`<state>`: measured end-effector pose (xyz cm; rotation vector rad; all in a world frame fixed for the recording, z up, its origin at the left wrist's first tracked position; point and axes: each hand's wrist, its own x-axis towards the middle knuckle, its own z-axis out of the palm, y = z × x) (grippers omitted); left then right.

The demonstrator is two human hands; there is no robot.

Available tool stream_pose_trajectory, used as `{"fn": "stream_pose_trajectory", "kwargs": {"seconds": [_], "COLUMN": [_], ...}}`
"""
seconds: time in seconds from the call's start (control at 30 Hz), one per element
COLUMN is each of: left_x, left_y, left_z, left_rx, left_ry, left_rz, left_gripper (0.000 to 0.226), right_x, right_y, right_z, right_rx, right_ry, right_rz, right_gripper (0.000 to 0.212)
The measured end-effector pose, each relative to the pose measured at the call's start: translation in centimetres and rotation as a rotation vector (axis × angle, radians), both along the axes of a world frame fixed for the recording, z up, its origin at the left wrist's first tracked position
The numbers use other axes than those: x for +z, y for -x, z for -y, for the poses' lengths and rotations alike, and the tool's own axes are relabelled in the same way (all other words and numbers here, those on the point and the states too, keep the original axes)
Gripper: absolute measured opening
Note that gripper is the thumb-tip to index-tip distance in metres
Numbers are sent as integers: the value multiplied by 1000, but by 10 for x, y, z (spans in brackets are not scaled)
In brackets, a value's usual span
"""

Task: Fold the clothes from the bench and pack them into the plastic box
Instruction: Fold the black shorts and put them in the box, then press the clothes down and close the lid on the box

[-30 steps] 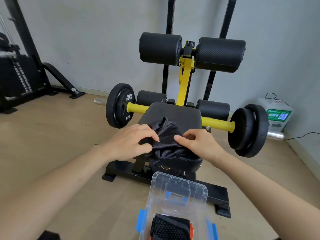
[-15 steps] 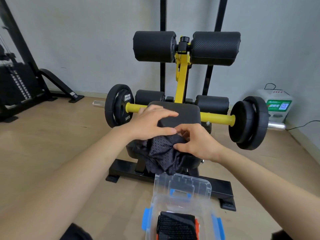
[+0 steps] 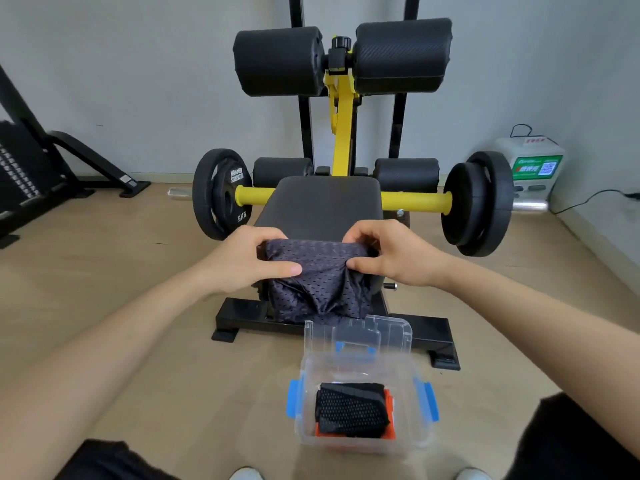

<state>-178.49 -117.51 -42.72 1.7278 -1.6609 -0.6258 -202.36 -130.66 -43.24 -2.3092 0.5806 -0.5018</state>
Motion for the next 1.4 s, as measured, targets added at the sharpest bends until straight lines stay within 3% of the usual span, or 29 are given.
{"fn": "stream_pose_trajectory", "kwargs": {"seconds": [0.27,0.5,0.7,0.87,0.93,1.1,1.3,1.4], "left_x": [-34,-138,-222,-283,-305,-354,-352,-349], "left_y": [50,79,90,91,91,96,107,120], "left_z": [-47,-50,-19,5,11,0,-6,-12], "left_rx": [18,159,294,387,424,203,58,-58], "left_ry": [-59,-220,-321,-331,-341,-534,-233,-258], "left_rz": [-263,-296,-383,-383,-330,134,325,291], "left_gripper": [12,11,22,25,31,65,52,60], "right_x": [-36,-131,-218,-254,-271,-339,-350,-347], "right_y": [46,68,63,56,55,65,75,76], "right_z": [-42,-56,-48,-26,-20,-31,-27,-25], "right_rx": [21,-182,-399,-461,-437,-103,-34,-35], "right_ry": [-332,-630,-680,-625,-540,-193,-36,-4], "right_rz": [88,38,-93,-207,-266,-638,-661,-640], "right_gripper": [15,22,18,23,34,51,55,54]}}
